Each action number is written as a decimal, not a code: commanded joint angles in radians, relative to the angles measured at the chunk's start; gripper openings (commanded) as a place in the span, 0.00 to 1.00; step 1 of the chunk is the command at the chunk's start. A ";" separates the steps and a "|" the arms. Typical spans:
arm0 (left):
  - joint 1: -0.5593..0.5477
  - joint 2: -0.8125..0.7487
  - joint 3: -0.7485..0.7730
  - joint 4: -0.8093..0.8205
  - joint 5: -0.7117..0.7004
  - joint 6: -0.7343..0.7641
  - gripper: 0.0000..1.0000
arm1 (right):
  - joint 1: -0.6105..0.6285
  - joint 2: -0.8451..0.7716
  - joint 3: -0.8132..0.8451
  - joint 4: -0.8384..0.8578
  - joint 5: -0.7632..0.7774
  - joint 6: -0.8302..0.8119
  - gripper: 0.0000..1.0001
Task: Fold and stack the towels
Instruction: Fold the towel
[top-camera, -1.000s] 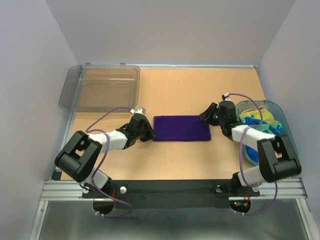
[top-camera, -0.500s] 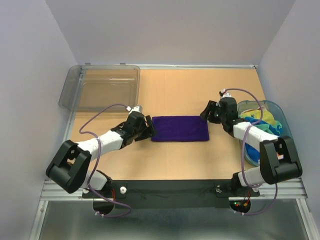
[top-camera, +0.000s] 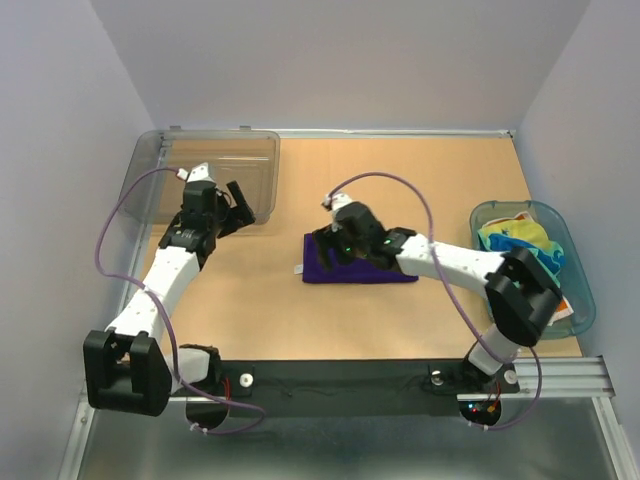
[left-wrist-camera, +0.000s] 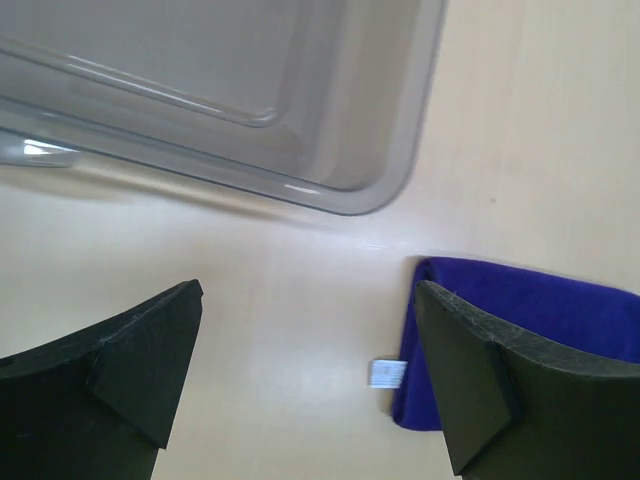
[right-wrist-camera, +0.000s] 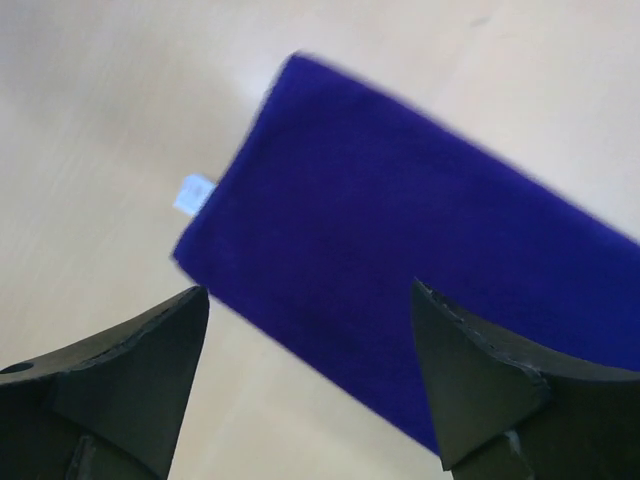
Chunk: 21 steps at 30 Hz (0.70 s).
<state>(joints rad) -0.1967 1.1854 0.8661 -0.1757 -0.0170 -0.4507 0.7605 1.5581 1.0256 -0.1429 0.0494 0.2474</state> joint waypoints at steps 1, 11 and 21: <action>0.065 -0.050 -0.035 -0.038 0.012 0.099 0.98 | 0.129 0.115 0.132 -0.104 0.188 -0.005 0.84; 0.135 -0.082 -0.079 -0.013 0.005 0.104 0.98 | 0.286 0.417 0.405 -0.219 0.343 0.046 0.70; 0.141 -0.107 -0.088 -0.007 0.012 0.106 0.98 | 0.306 0.546 0.478 -0.306 0.451 0.116 0.62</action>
<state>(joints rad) -0.0608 1.1049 0.7837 -0.2062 -0.0082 -0.3630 1.0523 2.0773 1.4727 -0.3805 0.4320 0.3195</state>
